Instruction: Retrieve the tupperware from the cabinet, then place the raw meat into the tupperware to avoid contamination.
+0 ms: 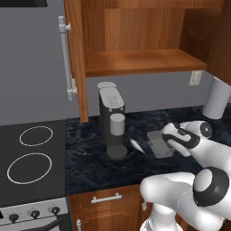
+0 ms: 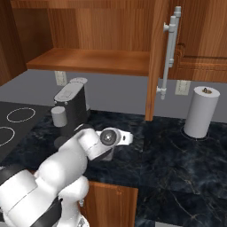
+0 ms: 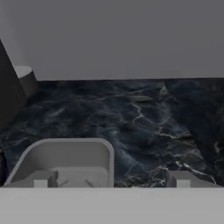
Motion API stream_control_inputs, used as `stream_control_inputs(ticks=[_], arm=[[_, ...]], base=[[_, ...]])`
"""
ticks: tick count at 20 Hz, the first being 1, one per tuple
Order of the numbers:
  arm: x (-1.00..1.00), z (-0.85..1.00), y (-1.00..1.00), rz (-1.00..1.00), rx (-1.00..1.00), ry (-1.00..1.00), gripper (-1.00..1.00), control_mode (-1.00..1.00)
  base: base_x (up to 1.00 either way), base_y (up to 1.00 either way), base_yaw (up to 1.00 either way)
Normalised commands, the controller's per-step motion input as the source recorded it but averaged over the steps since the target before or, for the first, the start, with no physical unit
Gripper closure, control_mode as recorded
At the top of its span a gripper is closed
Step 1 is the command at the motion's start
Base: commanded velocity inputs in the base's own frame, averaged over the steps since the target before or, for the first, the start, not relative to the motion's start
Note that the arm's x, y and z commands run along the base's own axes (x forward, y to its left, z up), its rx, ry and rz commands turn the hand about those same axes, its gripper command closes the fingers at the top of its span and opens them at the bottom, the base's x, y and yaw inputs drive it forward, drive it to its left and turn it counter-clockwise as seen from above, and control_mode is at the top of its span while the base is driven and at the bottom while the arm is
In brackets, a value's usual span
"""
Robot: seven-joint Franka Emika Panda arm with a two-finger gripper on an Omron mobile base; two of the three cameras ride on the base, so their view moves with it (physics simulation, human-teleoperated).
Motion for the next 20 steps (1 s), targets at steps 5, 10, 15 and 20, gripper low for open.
stream_control_inputs(ticks=[5, 10, 15, 20], arm=[[-0.15, 0.48, 0.00, -0.02, -0.02, 0.18, -1.00, -1.00], [-0.22, 0.25, 0.05, 0.00, -0.07, 0.22, -1.00, -1.00], [-0.18, 0.03, 0.35, 0.05, -0.10, 0.14, -1.00, -1.00], [-0.14, 0.00, 0.49, 0.07, -0.06, 0.06, -1.00, -1.00]], base=[[0.00, 0.00, 0.00], [0.00, 0.00, 0.00], [0.00, 0.00, 0.00], [0.00, 0.00, 0.00]])
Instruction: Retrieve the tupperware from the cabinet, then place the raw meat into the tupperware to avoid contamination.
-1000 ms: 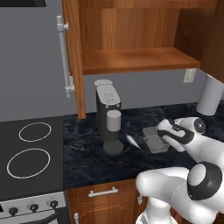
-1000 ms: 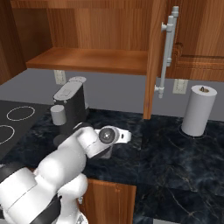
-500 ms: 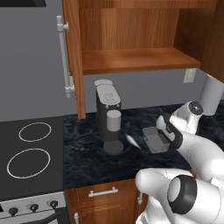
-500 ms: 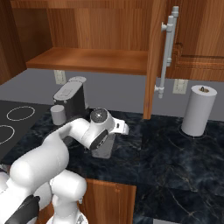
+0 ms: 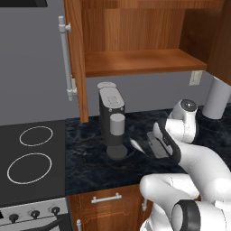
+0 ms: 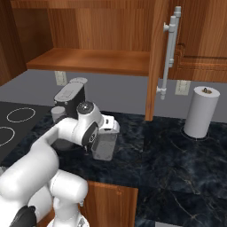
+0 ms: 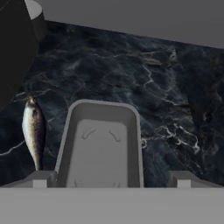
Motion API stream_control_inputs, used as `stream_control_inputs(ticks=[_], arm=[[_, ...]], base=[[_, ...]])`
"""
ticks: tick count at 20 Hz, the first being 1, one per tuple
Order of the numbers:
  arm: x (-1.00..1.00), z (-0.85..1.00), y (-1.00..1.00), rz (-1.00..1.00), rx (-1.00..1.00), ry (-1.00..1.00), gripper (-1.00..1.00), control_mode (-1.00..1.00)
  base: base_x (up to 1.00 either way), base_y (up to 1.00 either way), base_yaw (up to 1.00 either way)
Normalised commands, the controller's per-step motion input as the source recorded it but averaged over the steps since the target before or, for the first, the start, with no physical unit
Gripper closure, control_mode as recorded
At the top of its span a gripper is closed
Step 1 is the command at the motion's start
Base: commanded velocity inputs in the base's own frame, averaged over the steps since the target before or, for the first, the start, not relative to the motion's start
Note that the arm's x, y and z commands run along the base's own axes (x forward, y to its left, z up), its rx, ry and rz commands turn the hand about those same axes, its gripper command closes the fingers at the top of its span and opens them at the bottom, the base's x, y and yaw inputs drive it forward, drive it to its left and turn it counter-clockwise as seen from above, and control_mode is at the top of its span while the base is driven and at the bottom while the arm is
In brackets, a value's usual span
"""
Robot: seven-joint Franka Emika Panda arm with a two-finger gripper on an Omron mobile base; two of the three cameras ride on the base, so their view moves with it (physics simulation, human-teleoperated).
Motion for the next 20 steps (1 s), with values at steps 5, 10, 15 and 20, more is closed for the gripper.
stream_control_inputs(ticks=[5, 10, 15, 20], arm=[[-0.10, 0.01, 0.46, 0.08, -0.01, 0.00, -1.00, -1.00], [-0.11, 0.01, 0.25, 0.07, 0.03, 0.00, -1.00, -1.00], [-0.01, -0.01, 0.32, 0.07, 0.04, 0.00, -1.00, -1.00], [0.01, 0.00, 0.46, 0.05, 0.01, 0.00, -1.00, -1.00]], base=[[0.00, 0.00, 0.00], [0.00, 0.00, 0.00], [0.00, 0.00, 0.00], [0.00, 0.00, 0.00]])
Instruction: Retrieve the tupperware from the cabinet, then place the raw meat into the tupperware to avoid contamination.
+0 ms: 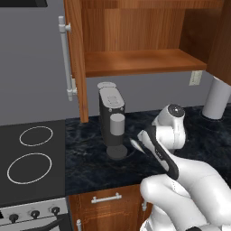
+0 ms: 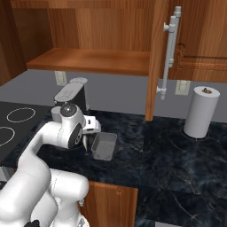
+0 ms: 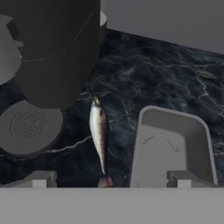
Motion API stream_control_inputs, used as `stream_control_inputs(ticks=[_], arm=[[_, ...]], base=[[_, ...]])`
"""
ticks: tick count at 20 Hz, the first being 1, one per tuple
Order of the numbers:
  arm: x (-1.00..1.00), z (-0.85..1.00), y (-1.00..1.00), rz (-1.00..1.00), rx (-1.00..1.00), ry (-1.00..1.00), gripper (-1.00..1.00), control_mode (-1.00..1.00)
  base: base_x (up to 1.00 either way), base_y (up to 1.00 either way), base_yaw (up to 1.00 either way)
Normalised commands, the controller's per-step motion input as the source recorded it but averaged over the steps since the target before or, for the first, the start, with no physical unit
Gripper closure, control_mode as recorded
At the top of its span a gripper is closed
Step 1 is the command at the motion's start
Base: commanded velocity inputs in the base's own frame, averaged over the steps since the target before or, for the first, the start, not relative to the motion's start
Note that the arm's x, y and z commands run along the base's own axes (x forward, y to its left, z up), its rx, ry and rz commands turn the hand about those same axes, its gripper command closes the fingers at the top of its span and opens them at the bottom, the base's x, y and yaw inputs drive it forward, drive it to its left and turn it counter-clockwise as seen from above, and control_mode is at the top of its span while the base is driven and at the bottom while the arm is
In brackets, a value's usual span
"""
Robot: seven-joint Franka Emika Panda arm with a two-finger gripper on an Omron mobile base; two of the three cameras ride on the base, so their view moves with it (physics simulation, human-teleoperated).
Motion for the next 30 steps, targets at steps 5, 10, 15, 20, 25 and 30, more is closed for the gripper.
stream_control_inputs(ticks=[5, 10, 15, 20, 25, 30], arm=[[0.05, -0.07, 0.37, 0.04, 0.00, 0.00, -1.00, -1.00], [0.08, -0.20, 0.12, 0.07, 0.00, 0.00, -1.00, -1.00], [0.09, -0.18, 0.06, 0.07, 0.00, 0.00, -1.00, -1.00], [0.20, -0.14, 0.10, 0.05, 0.00, 0.00, -1.00, -1.00], [0.19, -0.19, 0.04, 0.02, -0.06, 0.03, -1.00, -1.00], [0.11, -0.24, -0.07, 0.00, -0.09, 0.09, -1.00, -1.00]], base=[[0.00, 0.00, 0.00], [0.00, 0.00, 0.00], [0.00, 0.00, 0.00], [0.00, 0.00, 0.00], [0.00, 0.00, 0.00], [0.00, 0.00, 0.00]])
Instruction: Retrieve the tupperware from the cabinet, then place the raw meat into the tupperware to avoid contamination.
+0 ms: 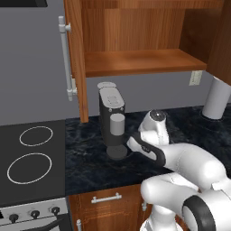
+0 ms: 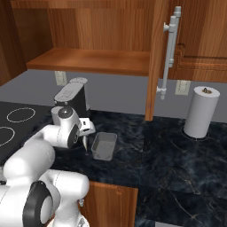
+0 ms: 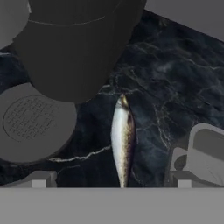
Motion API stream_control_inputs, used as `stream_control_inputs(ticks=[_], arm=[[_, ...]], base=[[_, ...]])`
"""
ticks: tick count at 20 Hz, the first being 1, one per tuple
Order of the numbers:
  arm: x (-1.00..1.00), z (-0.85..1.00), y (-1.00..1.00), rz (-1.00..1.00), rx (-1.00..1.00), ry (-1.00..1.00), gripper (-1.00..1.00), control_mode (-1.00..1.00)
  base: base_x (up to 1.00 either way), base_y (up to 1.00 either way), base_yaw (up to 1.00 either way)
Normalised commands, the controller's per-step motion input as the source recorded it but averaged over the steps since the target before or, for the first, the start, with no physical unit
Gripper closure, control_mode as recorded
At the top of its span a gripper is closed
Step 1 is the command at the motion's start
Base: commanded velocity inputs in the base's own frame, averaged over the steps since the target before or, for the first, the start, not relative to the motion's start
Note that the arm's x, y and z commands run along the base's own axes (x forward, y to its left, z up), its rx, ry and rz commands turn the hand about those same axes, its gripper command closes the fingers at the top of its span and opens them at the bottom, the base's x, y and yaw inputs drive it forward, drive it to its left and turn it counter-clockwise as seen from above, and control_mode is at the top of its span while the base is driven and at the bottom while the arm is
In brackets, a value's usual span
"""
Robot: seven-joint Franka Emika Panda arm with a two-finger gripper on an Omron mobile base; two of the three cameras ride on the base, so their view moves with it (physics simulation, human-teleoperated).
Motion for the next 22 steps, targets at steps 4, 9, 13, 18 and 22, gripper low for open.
stream_control_inputs(ticks=[4, 9, 13, 18, 22], arm=[[0.07, -0.11, -0.02, 0.00, -0.04, 0.05, -1.00, -1.00], [0.06, -0.06, 0.00, 0.00, 0.00, 0.04, -1.00, -1.00], [0.11, -0.19, -0.01, 0.00, 0.00, 0.04, -1.00, -1.00], [0.12, -0.25, -0.03, 0.00, 0.00, 0.05, -1.00, -1.00], [0.13, -0.24, -0.05, 0.00, 0.00, 0.02, -1.00, -1.00]], base=[[0.00, 0.00, 0.00], [0.00, 0.00, 0.00], [0.00, 0.00, 0.00], [0.00, 0.00, 0.00], [0.00, 0.00, 0.00]])
